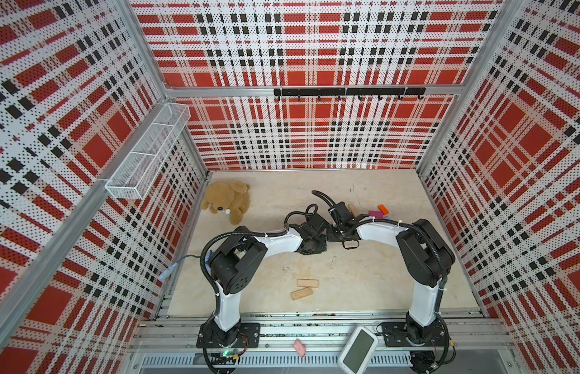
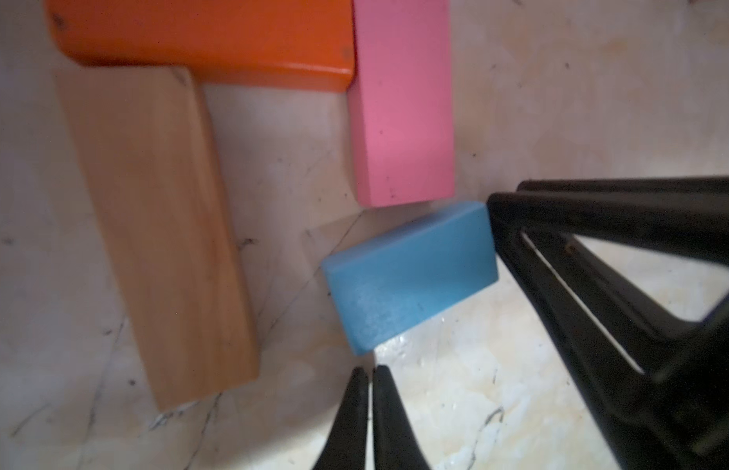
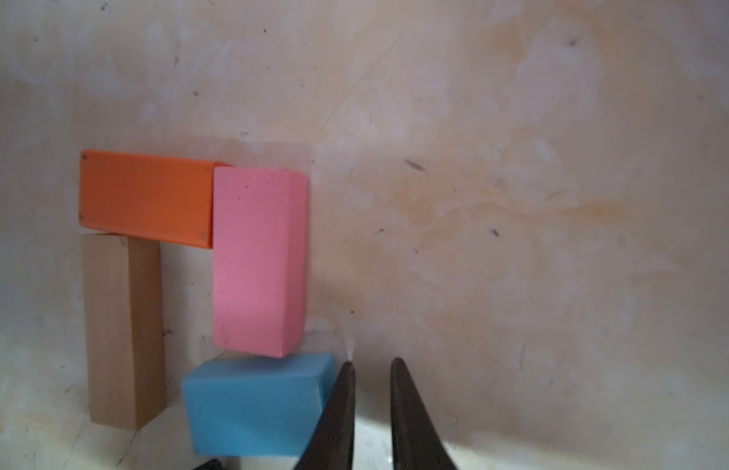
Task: Assemble the letter p with building blocks
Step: Assemble the building block at the center of the board.
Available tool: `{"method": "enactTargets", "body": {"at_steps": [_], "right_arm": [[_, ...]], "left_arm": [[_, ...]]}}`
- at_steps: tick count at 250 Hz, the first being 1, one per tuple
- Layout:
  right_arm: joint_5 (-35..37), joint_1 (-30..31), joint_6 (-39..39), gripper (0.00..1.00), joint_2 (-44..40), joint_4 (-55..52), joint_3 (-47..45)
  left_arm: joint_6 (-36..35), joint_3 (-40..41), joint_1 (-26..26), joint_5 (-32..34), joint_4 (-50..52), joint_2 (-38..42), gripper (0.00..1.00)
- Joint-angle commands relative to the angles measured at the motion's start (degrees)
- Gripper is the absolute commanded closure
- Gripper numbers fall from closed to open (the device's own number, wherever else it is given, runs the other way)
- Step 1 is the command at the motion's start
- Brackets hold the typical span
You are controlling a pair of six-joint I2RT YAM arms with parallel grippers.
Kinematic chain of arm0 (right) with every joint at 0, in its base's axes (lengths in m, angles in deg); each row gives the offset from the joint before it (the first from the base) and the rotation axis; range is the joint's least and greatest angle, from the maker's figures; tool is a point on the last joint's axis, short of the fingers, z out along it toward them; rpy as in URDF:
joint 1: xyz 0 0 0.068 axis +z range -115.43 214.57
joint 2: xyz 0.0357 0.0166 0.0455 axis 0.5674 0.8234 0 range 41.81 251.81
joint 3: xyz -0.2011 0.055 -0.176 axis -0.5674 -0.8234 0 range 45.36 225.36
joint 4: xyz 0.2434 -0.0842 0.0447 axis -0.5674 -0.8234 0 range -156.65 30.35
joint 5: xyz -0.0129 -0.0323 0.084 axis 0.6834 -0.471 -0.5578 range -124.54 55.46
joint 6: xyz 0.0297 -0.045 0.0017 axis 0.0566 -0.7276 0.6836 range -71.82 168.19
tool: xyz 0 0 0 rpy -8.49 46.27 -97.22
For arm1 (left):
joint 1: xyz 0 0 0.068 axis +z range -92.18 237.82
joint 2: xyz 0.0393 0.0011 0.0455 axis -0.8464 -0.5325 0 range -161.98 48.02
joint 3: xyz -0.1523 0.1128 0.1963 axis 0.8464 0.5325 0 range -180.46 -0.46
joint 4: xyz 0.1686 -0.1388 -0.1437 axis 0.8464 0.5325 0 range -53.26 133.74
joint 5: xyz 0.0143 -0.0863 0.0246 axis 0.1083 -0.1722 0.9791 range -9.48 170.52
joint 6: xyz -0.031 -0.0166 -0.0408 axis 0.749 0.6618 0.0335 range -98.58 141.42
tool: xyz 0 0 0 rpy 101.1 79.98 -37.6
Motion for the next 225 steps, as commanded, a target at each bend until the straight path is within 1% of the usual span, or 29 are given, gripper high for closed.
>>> {"method": "enactTargets", "body": {"at_steps": [1, 225], "right_arm": [[-0.56, -0.17, 0.3, 0.82, 0.47, -0.4, 0.98], [-2.74, -0.19, 0.07, 0.82, 1.16, -0.13, 1.35]], "left_arm": [[-0.49, -1.1, 0.68, -0.08, -0.86, -1.54, 0.9], [-0.98, -1.33, 2.93, -1.0, -1.11, -2.37, 0.9]]}}
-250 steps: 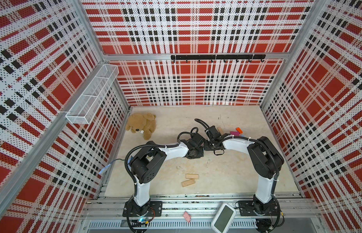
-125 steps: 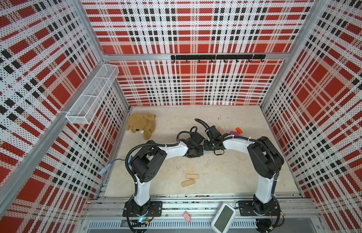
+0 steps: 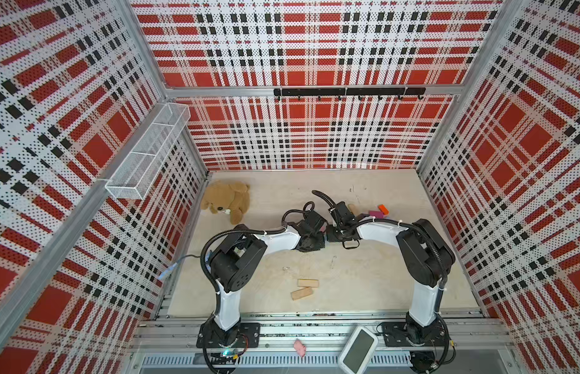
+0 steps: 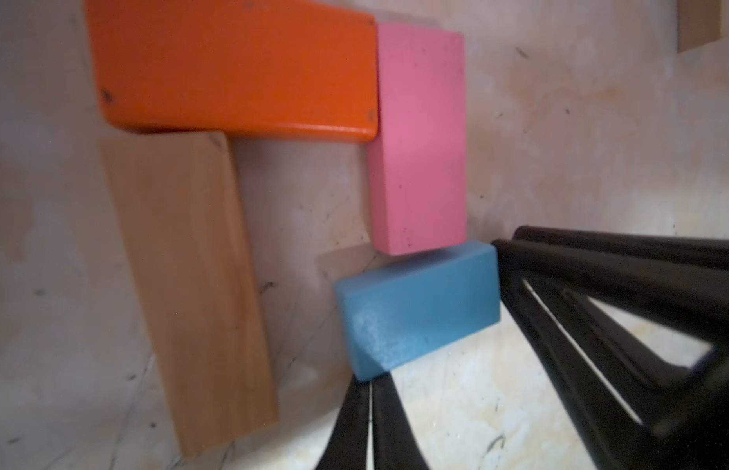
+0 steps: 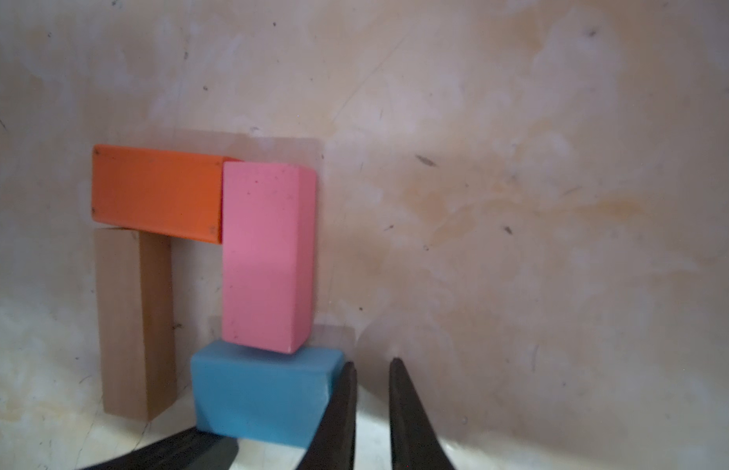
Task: Assemble the letter p with building blocks
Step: Assemble the building block at the center of the board.
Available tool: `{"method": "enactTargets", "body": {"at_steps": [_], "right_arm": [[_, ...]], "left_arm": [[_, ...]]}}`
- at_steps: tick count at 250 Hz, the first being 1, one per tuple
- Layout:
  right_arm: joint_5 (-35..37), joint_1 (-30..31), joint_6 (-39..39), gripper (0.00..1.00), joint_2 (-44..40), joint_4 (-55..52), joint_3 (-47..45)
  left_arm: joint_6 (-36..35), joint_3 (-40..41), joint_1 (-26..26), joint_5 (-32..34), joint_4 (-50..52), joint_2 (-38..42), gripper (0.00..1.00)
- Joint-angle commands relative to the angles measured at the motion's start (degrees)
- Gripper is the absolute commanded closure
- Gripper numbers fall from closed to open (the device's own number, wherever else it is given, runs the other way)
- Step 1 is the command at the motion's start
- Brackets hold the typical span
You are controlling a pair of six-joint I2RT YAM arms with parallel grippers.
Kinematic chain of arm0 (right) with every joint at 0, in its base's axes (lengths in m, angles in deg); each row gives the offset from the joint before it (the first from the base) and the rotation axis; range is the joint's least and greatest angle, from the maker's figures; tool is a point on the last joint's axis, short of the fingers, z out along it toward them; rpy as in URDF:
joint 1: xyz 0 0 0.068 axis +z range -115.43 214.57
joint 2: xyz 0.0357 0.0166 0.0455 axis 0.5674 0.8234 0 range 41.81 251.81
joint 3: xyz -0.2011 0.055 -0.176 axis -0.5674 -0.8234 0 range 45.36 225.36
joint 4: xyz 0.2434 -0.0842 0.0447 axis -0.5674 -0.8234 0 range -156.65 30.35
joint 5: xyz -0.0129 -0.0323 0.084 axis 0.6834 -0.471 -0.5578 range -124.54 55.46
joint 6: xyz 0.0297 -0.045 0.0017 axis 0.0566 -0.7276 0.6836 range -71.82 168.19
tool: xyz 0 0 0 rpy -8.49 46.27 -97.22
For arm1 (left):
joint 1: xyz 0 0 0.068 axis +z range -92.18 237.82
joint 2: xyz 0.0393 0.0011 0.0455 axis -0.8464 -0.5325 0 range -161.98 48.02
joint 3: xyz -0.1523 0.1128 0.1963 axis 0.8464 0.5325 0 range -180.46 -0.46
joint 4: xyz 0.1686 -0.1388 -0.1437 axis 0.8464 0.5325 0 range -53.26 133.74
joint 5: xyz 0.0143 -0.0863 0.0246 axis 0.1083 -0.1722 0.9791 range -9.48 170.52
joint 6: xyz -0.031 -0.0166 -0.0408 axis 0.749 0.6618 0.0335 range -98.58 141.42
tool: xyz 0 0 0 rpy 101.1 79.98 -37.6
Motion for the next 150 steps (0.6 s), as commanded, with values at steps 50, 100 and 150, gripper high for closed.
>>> {"method": "enactTargets", "body": {"at_steps": [50, 100, 150], "right_arm": [[-1.13, -0.23, 0.07, 0.82, 1.09, -0.05, 1.31], [-1.58, -0.18, -0.13, 0.82, 1.57, 0.08, 1.5], [-1.68, -0.17, -0.02, 0.82, 1.8, 0.1, 1.61]], "left_arm": [[-0.63, -1.05, 0.59, 0.04, 0.43, -1.63, 0.9], [-0.72, -0.96, 0.74, 0.02, 0.56, -1.54, 0.9], [-0.8, -0.81, 1.07, 0.0, 0.56, -1.32, 0.9]]}}
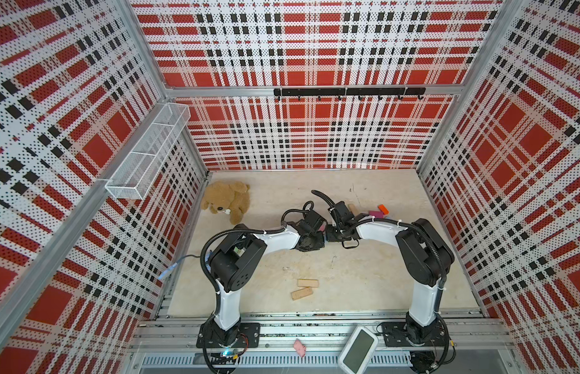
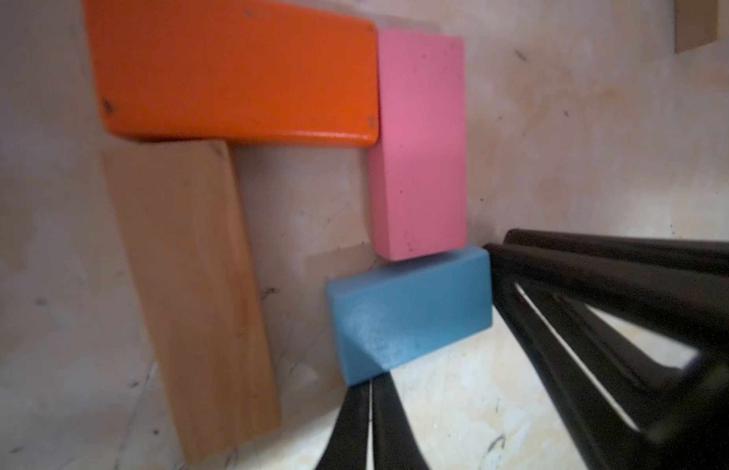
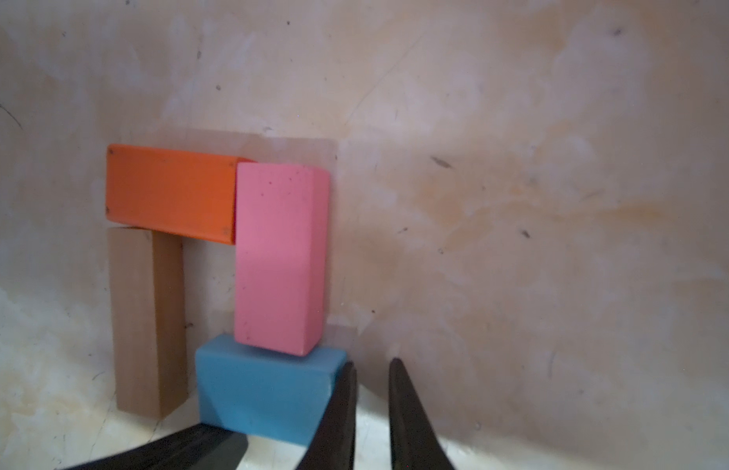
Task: Assemble the letter p with building blocks
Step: Assemble the building block at the center of the board.
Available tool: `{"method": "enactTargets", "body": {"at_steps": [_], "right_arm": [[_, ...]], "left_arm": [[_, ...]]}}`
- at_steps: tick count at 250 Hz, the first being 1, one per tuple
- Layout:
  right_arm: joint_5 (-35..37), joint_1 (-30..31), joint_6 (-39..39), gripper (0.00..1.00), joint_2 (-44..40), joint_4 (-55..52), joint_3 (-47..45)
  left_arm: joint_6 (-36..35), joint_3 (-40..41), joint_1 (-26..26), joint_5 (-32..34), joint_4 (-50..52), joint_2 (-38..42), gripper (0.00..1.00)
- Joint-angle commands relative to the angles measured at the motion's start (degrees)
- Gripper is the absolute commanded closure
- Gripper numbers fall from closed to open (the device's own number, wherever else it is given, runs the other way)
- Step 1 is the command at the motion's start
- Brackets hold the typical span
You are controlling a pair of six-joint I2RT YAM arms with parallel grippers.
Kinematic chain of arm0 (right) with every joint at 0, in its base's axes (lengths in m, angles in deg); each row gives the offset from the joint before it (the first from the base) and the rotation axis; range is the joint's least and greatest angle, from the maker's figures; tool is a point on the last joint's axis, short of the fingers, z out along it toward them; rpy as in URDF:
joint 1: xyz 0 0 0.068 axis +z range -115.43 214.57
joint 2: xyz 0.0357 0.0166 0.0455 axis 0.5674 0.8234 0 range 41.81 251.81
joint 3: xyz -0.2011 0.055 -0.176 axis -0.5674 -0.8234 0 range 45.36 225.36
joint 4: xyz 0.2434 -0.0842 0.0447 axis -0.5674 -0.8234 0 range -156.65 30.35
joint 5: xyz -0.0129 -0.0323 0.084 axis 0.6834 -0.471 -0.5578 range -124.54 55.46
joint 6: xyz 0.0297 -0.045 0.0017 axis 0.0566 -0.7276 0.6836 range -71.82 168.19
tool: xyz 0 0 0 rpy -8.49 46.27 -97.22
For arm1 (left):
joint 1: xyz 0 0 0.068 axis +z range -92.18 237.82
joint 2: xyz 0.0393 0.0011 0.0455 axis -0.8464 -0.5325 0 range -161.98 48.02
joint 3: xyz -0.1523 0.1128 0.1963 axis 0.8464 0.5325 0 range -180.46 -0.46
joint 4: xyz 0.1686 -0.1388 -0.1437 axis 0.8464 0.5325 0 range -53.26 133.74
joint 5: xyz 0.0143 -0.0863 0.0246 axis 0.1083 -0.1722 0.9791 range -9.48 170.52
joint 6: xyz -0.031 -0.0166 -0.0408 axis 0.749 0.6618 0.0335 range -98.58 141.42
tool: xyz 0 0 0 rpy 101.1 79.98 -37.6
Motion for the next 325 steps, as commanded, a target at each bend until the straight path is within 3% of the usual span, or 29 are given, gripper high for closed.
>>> {"method": "enactTargets", "body": {"at_steps": [1, 325], "right_arm": [[-0.61, -0.17, -0.03, 0.82, 1.36, 0.14, 0.98], [-1.58, -0.23, -0.94, 0.8, 2.5, 0.61, 1.8]], "left_arm": [[-0.24, -0.8, 0.67, 0.63, 0.67, -1.28, 0.9], [-0.67, -0.62, 1.92, -0.09, 0.54, -1.69, 0.89]]}}
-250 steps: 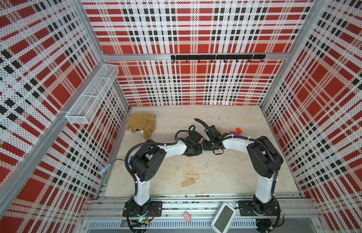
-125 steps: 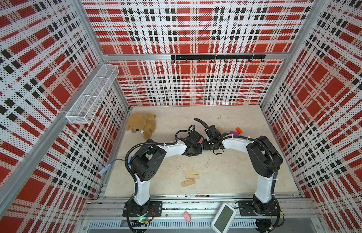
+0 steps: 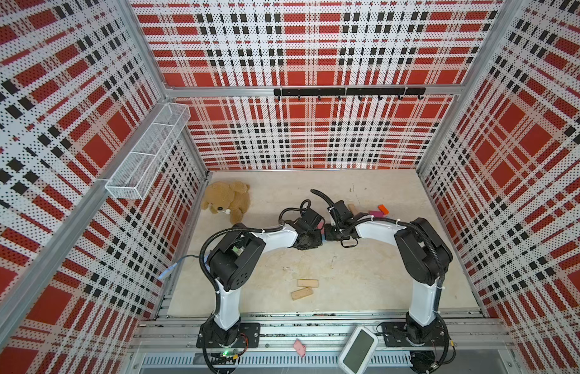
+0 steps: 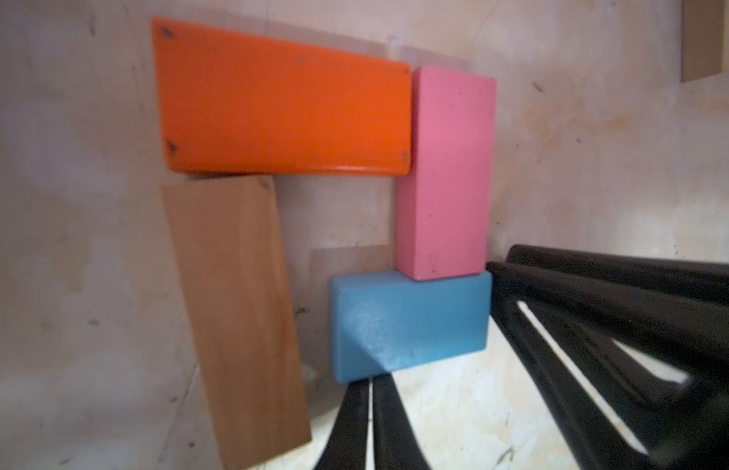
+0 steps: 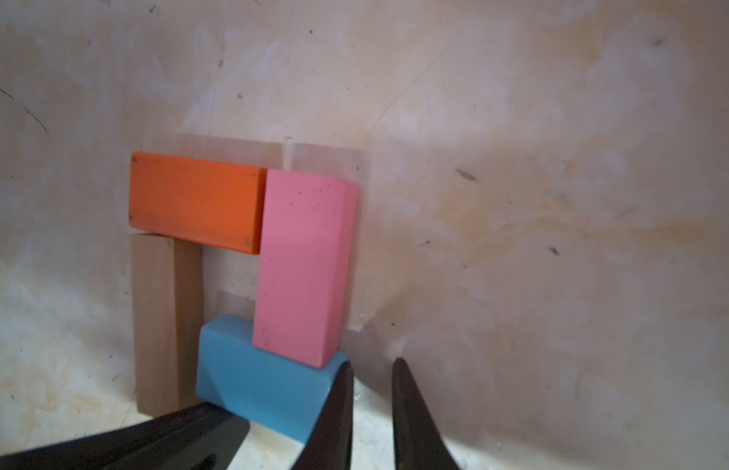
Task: Assemble the letter p with building blocks
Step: Assemble the building block at the center of the board.
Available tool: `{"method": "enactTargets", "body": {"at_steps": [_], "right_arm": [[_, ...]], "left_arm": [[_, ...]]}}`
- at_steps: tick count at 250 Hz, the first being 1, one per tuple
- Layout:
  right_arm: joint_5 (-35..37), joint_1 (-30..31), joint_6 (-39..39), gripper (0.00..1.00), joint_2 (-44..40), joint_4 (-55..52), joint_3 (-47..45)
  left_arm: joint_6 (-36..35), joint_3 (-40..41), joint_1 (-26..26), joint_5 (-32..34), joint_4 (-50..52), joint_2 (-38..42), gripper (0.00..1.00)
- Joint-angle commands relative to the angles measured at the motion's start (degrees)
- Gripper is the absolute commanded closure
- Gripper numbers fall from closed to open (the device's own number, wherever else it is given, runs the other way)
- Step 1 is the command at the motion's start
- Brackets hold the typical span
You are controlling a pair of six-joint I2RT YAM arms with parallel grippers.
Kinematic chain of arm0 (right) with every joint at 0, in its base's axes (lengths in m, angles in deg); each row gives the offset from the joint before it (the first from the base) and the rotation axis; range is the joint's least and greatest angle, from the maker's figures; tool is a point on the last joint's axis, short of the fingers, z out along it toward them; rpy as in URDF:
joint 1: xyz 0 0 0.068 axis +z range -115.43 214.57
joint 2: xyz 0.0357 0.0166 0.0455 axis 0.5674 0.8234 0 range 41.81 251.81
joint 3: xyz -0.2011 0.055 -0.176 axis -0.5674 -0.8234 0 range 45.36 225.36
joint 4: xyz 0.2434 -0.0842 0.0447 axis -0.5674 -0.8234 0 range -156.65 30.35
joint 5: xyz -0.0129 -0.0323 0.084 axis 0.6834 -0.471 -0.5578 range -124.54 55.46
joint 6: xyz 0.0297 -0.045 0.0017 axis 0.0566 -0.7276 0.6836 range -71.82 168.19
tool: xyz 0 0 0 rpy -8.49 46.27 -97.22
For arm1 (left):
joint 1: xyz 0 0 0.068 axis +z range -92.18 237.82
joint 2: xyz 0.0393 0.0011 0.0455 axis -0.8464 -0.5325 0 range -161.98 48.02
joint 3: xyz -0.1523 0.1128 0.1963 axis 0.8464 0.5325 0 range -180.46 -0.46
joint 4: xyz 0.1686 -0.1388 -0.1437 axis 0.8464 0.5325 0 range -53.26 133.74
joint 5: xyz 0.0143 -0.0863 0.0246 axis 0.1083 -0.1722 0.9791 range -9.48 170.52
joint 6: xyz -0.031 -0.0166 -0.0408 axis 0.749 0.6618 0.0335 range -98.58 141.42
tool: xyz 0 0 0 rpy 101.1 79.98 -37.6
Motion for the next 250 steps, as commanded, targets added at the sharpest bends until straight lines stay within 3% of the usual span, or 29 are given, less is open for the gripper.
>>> {"method": "enactTargets", "body": {"at_steps": [1, 83, 155, 203, 250], "right_arm": [[0.08, -0.2, -0.85, 0.8, 1.63, 0.07, 0.86], [0.86, -0.16, -0.59, 0.8, 1.12, -0.2, 0.73], [2.55, -0.19, 0.04, 0.79, -2.09, 0.14, -0.92], [2.07, -0.17, 0.15, 0.79, -3.76, 0.28, -1.65], [2.38, -0.17, 0.24, 0.79, -6.06, 0.29, -2.68]], "left_arm": [[-0.43, -0.61, 0.38, 0.19, 0.52, -1.68, 0.89], [-0.26, 0.13, -0.75, -0.16, 0.58, 0.26, 0.89], [-0.88, 4.91, -2.57, 0.82, 1.16, 12.03, 0.88], [-0.29, 10.96, 2.22, 2.02, 0.71, 21.87, 0.87], [0.36, 14.58, 7.14, 3.31, -0.76, 24.87, 0.84]]}}
